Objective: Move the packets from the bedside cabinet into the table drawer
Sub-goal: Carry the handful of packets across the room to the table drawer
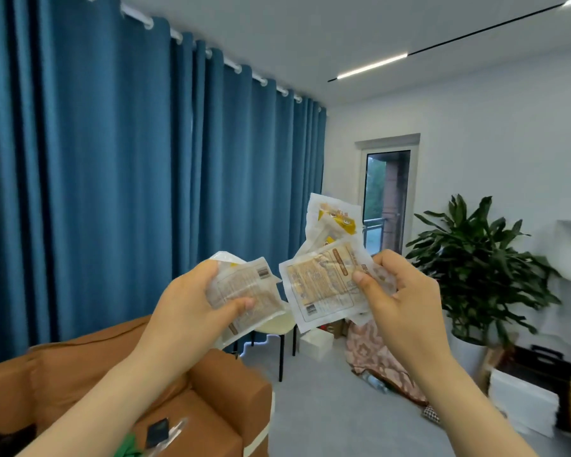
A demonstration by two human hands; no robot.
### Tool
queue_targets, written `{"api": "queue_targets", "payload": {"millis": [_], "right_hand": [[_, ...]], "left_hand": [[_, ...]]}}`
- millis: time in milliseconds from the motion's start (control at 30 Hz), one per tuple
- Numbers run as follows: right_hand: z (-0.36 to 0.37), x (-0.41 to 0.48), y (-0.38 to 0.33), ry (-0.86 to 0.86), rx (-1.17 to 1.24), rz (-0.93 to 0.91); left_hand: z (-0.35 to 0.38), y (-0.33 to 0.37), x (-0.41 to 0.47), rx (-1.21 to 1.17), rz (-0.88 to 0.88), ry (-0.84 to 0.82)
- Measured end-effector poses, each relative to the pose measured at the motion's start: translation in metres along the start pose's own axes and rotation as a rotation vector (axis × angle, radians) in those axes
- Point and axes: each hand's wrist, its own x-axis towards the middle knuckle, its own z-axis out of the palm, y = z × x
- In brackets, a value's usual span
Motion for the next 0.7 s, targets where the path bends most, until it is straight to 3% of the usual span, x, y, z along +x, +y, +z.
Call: {"api": "queue_targets", "payload": {"millis": [400, 700], "right_hand": [[0.079, 0.056, 0.085, 0.149, -0.243, 0.100], [0.078, 0.080, 0.174, 0.218, -0.445, 0.208]], "left_hand": [[0.097, -0.099, 0.153, -0.175, 0.108, -0.215], [0.219, -0.115, 0.216, -0.300, 0.175, -0.409]]}}
